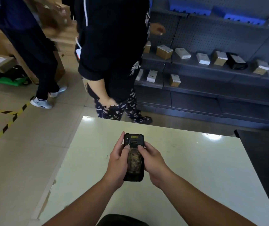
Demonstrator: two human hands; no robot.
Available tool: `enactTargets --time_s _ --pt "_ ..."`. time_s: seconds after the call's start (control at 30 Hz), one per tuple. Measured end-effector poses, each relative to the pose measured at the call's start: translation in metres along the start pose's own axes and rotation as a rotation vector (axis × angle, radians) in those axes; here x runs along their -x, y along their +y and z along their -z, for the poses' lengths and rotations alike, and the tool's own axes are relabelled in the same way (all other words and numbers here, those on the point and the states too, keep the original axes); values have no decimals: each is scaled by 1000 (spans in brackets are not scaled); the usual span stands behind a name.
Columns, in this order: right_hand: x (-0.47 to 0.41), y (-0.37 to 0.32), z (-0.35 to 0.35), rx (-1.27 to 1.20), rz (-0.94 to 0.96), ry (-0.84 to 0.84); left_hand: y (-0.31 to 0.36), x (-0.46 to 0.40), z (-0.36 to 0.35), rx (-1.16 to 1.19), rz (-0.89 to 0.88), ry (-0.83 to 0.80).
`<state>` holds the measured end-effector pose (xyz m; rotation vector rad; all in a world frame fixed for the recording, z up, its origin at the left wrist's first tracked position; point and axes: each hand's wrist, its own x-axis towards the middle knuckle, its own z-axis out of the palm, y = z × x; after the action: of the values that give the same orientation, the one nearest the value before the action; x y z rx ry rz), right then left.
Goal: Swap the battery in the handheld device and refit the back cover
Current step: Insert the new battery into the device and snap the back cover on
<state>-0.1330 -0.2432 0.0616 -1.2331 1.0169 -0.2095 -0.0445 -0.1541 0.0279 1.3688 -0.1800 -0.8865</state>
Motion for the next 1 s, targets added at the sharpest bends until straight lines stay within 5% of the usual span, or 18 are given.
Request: enactTargets --time_s 0.37,1.0 --pt "-2 -9 -8 694 314 336 11 6 -25 -155 -76 96" --pt "10 -3 -9 395 506 473 21 21 -46 -33 -33 129"
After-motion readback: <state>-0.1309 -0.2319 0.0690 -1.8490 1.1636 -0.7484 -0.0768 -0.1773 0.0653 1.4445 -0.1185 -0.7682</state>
